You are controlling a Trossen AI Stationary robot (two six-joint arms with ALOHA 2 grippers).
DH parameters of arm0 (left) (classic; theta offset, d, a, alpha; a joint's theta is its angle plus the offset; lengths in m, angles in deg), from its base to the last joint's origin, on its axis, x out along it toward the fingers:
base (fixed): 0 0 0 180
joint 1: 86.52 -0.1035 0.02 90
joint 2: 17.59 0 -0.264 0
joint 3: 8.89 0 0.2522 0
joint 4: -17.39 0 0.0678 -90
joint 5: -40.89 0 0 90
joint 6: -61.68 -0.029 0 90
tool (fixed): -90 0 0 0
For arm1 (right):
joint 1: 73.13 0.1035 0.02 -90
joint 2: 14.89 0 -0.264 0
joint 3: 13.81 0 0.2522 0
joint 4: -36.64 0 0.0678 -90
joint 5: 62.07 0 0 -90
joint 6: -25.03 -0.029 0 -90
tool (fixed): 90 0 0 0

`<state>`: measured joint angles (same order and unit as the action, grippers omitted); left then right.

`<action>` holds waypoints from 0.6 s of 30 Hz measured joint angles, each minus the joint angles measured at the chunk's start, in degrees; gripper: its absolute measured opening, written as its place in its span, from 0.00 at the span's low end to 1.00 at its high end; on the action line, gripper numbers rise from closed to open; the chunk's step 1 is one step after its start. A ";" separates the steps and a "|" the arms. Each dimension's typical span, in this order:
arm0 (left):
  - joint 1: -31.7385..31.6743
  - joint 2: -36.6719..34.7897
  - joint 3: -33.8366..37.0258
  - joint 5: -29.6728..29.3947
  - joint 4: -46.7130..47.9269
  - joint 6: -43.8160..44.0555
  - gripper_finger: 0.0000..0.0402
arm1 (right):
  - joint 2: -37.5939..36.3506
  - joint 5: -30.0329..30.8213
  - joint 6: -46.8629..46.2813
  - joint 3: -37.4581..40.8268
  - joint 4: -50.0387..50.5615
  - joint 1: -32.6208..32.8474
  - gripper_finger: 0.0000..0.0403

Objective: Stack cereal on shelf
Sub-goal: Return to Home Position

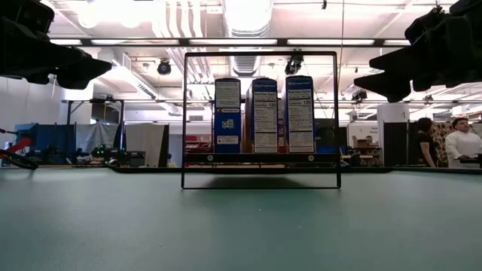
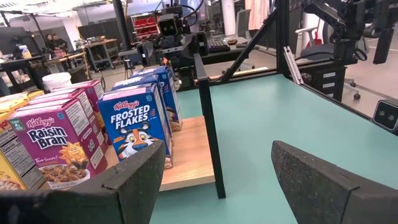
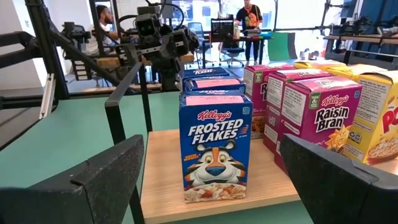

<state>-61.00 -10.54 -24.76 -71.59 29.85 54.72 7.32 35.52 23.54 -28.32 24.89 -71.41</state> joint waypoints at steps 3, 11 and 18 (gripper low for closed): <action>-0.02 0.00 0.00 -0.02 0.02 0.00 0.69 | 0.00 0.00 0.00 0.00 0.00 0.00 0.91; -0.02 0.23 0.00 -3.07 -0.13 1.62 0.69 | 0.00 0.00 0.00 0.00 0.01 0.00 0.91; -0.09 0.24 0.02 -10.22 0.88 11.61 0.69 | 0.00 0.00 0.00 -0.02 0.04 0.00 0.91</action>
<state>-61.09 -10.30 -24.74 -81.81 30.73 66.33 7.32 35.52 23.54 -28.34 24.93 -71.41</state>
